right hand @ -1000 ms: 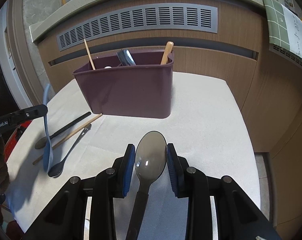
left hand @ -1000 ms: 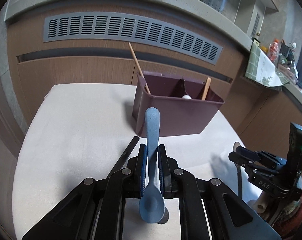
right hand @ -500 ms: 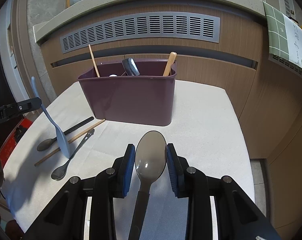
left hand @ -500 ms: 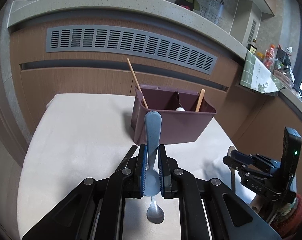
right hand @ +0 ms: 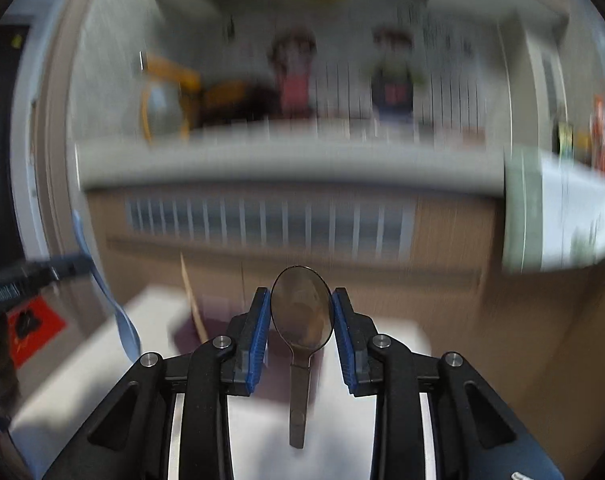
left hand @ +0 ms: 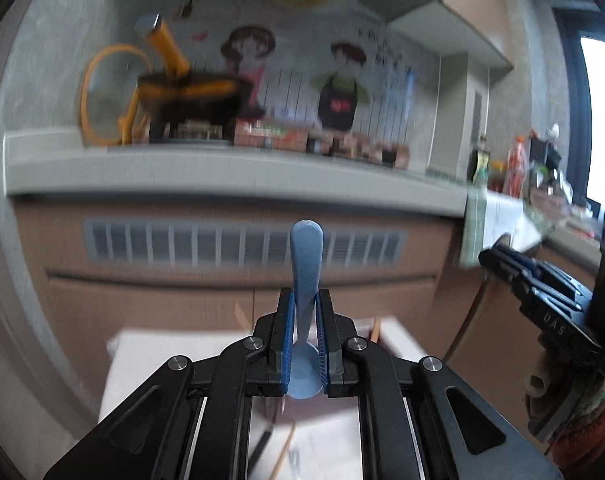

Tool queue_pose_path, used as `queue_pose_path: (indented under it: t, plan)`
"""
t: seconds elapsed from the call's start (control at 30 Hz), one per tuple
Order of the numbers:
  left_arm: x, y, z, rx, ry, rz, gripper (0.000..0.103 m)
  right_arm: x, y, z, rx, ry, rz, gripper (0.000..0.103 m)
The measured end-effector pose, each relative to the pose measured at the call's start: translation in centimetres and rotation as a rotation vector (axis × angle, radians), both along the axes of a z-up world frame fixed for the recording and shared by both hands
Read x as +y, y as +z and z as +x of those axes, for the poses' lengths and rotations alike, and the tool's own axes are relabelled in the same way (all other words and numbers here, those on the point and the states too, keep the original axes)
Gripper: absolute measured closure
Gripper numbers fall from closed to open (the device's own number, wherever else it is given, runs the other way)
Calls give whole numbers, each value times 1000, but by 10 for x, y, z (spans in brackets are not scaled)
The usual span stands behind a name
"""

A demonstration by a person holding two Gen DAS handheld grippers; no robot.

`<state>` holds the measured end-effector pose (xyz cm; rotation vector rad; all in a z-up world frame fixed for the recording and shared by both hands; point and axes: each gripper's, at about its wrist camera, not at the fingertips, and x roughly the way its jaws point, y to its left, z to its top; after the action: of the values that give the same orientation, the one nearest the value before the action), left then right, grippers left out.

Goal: Organize utensils
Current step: 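Carry both spoons over the maroon caddy and open both grippers to drop them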

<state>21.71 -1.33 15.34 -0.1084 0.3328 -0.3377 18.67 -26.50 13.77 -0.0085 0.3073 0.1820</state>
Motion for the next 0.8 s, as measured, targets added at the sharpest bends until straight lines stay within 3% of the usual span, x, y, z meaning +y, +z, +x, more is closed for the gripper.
queue_pose_path:
  t: [0.13, 0.23, 0.33, 0.53, 0.8]
  plan:
    - [1, 21, 23, -29, -1, -47, 92, 4, 50, 19, -138, -24, -30, 75]
    - [1, 15, 44, -14, -5, -69, 92, 8, 56, 35, -166, -23, -20, 75]
    - [-2, -4, 66, 21, -2, -60, 92, 11, 42, 56, -159, -17, -9, 75]
    - [-12, -59, 105, 138, -16, -52, 92, 21, -6, 94, 2, 42, 17, 75]
    - [-17, -121, 125, 306, -85, -116, 90, 29, -74, 122, 232, 100, 12, 74]
